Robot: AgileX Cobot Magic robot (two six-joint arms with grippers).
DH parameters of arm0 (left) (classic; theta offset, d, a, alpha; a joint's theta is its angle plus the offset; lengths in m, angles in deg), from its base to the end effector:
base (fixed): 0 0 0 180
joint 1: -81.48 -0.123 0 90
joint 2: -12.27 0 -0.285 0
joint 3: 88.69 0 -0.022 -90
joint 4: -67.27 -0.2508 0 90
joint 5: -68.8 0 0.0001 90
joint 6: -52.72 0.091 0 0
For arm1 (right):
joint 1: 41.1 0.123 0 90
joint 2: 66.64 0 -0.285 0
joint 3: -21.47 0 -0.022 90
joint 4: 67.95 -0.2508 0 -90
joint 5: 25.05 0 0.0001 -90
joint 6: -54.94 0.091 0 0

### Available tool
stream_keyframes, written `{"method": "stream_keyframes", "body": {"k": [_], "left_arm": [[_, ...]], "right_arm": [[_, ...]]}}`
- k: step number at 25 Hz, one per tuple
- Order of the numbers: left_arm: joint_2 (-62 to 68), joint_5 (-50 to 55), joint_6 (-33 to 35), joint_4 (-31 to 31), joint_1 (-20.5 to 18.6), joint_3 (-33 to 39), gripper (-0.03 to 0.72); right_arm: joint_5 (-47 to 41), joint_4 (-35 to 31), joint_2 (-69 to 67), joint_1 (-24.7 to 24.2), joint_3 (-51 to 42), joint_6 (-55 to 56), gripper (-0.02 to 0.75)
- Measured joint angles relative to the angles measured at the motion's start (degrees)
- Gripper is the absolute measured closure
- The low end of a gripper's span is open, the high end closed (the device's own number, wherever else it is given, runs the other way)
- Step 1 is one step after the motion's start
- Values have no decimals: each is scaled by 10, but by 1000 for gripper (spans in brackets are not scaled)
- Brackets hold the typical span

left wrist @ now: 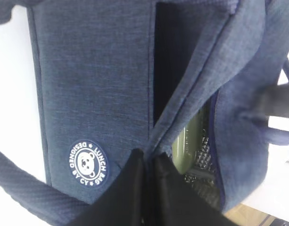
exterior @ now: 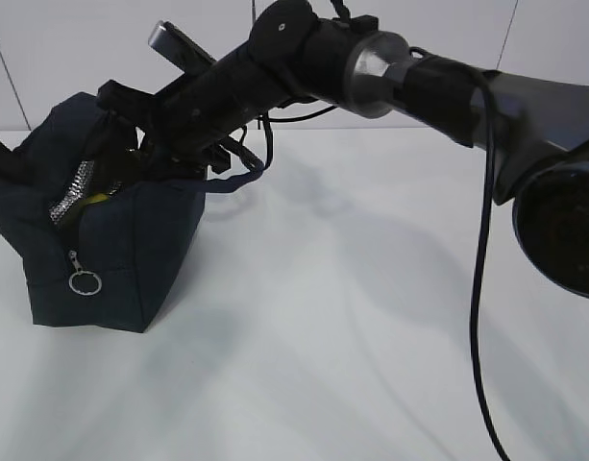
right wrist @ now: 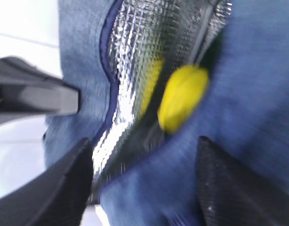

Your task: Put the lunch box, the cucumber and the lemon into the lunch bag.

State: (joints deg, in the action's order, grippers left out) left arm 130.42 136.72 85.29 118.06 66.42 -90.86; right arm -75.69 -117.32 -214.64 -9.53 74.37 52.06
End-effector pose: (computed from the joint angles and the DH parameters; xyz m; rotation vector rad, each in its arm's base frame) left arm 0.3809 0.0348 0.2213 -0.1022 2.6699 -1.0772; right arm 0.4379 0.3318 0.2228 -0.3029 2.4983 1.2571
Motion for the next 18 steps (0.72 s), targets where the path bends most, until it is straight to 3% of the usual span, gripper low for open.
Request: {"method": "stream_keyframes", "body": {"k": [7, 13, 18], "left_arm": [[0, 0, 0, -1, 0, 0, 694], [0, 0, 0, -7, 0, 0, 694], [0, 0, 0, -8, 0, 0, 694]], "right_arm": [[-80, 6, 25, -32, 0, -21, 252], [-144, 93, 70, -43, 11, 1, 261], [-138, 107, 75, -42, 11, 17, 262]]}}
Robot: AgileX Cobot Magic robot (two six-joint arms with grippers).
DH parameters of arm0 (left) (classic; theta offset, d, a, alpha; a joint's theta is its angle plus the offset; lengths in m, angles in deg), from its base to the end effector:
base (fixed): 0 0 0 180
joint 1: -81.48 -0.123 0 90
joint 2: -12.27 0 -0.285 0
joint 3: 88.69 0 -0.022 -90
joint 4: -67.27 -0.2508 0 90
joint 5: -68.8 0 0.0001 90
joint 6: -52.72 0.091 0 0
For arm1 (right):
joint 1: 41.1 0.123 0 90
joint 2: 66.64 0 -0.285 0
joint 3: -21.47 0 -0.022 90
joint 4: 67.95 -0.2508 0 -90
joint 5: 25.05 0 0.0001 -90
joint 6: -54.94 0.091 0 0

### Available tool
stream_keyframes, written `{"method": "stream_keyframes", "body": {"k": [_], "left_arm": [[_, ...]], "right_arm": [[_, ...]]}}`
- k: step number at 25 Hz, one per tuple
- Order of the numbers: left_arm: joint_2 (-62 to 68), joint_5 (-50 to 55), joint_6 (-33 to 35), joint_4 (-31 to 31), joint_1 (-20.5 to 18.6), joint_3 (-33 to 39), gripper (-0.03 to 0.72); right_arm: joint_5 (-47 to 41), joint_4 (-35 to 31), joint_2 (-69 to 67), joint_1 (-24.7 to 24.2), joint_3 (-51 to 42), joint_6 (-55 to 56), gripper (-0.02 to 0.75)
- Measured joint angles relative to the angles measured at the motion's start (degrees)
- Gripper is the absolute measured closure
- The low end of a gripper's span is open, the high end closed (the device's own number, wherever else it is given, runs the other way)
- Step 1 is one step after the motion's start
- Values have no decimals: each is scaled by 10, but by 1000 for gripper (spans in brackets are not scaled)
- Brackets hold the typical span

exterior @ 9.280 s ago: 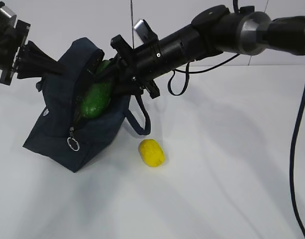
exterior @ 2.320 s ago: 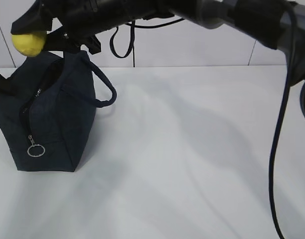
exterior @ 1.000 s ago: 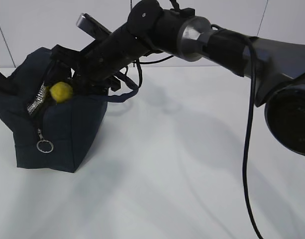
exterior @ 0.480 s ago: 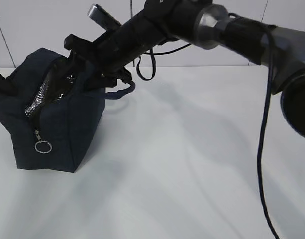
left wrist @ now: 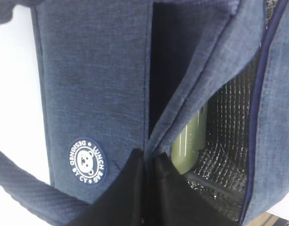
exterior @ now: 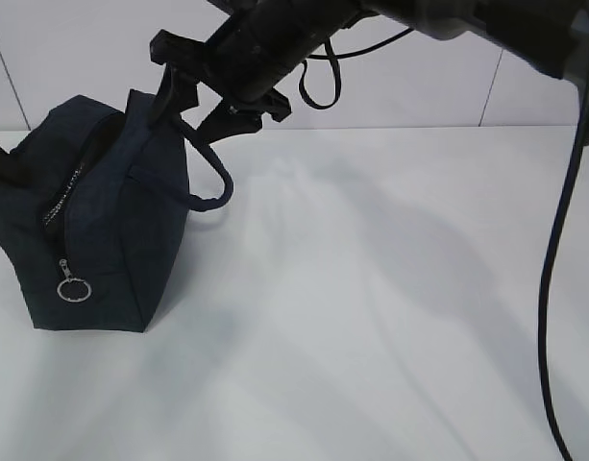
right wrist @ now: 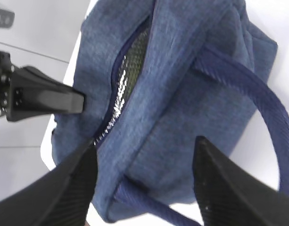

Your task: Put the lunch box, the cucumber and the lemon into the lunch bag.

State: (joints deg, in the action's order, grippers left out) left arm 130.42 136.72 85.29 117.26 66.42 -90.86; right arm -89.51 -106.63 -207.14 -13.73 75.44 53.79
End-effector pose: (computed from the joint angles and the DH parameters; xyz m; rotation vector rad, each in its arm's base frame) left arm 0.3803 0.0354 0.2205 -0.0936 2.6809 -1.0634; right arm 0.4310 0.2809 0.2798 -0.4683 2.5792 1.0597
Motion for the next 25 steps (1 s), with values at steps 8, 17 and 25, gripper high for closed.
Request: {"method": "stream_keyframes", "body": {"k": [8, 17, 25], "left_arm": [[0, 0, 0, 0, 0, 0, 694], [0, 0, 0, 0, 0, 0, 694], [0, 0, 0, 1, 0, 0, 694]], "right_arm": [[67, -37, -16, 4, 0, 2, 262], [86, -65, -50, 12, 0, 6, 262], [99, -54, -61, 19, 0, 15, 262]]}}
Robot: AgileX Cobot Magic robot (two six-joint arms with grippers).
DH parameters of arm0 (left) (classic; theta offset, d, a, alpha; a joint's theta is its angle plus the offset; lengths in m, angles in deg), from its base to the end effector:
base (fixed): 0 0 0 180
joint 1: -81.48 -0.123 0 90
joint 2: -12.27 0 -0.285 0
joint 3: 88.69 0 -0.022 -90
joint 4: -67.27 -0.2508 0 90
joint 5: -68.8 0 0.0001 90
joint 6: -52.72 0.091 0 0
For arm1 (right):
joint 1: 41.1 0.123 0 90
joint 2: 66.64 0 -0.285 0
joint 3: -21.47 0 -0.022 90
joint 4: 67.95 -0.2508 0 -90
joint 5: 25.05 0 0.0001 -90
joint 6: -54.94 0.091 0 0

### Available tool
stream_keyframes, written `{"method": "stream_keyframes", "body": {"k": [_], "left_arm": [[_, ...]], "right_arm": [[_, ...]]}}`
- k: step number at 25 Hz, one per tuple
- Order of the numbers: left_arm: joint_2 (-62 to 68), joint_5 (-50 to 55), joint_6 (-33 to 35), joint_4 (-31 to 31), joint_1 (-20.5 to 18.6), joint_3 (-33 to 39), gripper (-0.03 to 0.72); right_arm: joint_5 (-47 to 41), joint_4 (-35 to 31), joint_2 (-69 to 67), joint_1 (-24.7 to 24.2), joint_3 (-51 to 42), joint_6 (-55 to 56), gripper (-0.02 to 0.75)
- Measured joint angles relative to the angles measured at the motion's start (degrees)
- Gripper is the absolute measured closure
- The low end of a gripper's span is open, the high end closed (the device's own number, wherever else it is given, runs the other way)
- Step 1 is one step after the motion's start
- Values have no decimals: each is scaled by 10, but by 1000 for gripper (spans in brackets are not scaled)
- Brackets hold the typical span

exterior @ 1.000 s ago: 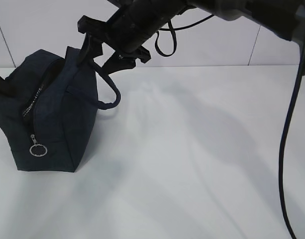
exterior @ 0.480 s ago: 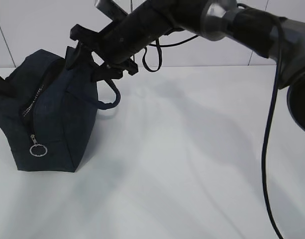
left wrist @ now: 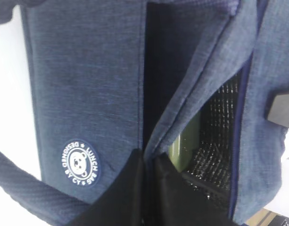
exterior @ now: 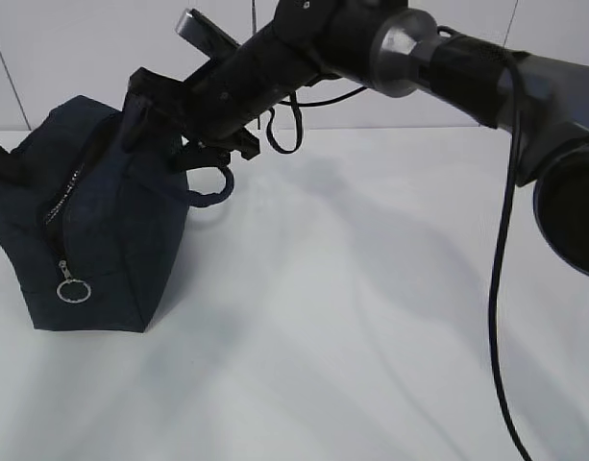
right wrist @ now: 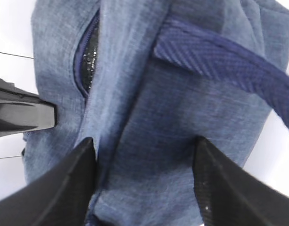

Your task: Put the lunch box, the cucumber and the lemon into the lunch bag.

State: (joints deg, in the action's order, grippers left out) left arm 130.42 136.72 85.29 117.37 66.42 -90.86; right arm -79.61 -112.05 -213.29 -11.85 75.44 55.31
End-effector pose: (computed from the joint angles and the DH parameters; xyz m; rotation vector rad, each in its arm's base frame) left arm 0.3804 0.0353 0.2206 -0.0948 2.6794 -1.0653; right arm 0.4457 0.3088 0.2342 -0.2940 2.5448 1.1697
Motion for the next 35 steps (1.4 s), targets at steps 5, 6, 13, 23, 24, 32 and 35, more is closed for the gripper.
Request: {"method": "stream_keyframes", "body": {"k": [5, 6, 13, 23, 24, 32, 35], "left_arm": [[0, 0, 0, 2, 5, 0, 694], [0, 0, 0, 2, 7, 0, 694], [0, 1, 0, 9, 19, 0, 694], [0, 3, 1, 86, 28, 0, 694], [0, 3, 1, 91, 32, 0, 694], [0, 3, 2, 155, 97, 0, 694], [0, 2, 2, 181, 113, 0, 694]], "right_arm": [[1, 0, -7, 1, 0, 6, 262], [1, 0, -8, 1, 0, 7, 262], [-12, 4, -13, 1, 0, 7, 330], [-25, 11, -16, 1, 0, -4, 727], [-28, 11, -16, 0, 0, -7, 728], [-90, 79, 4, -12, 0, -14, 729], [-127, 142, 29, -18, 0, 1, 730]]}}
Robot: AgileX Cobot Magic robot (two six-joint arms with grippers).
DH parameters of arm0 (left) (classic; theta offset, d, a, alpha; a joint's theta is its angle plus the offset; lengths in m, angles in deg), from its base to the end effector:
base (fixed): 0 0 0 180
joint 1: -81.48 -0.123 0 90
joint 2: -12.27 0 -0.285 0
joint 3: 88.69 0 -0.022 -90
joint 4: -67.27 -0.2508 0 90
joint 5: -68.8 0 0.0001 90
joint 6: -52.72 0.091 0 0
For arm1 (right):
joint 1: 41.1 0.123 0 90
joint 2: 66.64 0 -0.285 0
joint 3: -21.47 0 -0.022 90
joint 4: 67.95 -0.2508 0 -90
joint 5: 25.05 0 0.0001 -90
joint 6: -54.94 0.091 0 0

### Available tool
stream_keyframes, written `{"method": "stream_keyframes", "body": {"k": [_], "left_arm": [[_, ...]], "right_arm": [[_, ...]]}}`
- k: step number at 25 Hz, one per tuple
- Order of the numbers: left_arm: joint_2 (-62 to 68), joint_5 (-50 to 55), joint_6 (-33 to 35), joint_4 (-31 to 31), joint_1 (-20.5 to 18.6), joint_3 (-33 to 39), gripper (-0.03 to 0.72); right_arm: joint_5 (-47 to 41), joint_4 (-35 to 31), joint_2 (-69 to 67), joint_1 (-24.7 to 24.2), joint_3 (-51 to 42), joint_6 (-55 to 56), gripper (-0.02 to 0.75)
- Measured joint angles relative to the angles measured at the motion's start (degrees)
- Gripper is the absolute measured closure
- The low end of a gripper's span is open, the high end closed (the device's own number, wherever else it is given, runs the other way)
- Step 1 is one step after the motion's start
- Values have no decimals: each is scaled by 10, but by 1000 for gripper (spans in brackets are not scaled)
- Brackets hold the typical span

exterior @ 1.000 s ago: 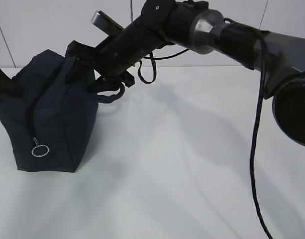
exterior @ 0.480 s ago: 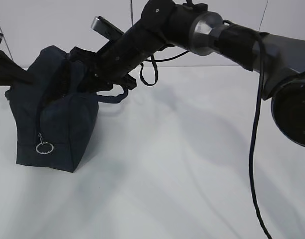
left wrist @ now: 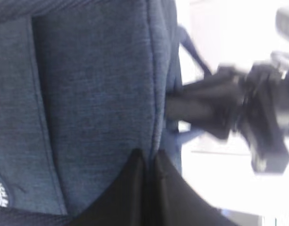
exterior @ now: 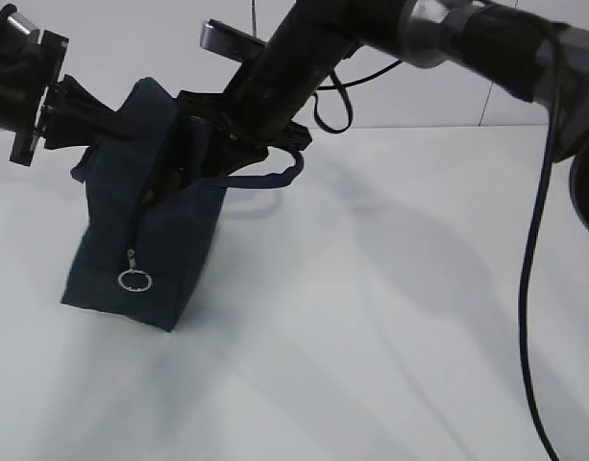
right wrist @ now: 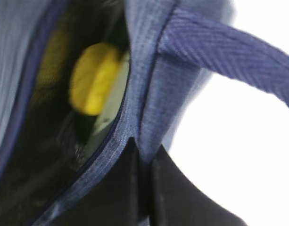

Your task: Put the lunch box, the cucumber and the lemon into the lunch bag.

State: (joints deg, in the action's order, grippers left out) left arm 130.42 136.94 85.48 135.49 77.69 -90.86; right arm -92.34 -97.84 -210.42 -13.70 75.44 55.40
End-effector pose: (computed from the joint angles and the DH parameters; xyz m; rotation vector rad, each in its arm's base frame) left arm 0.3905 -0.0528 0.2412 -0.0383 2.4894 -1.4394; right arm 0.4388 0.2746 0.2415 -0.4999 2.7171 0.8497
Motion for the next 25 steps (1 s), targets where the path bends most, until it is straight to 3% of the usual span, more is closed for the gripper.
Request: {"method": "stream_keyframes", "body": {"k": [10, 18, 25], "left_arm": [[0, -22, 1, 56, 85, 0, 694], [34, -54, 1, 107, 148, 0, 694], [52, -84, 1, 112, 157, 0, 694]], "right_arm": [[-54, 162, 68, -25, 0, 33, 732], [-60, 214, 87, -25, 0, 35, 732], [-56, 235, 89, -35, -50, 37, 733]]}}
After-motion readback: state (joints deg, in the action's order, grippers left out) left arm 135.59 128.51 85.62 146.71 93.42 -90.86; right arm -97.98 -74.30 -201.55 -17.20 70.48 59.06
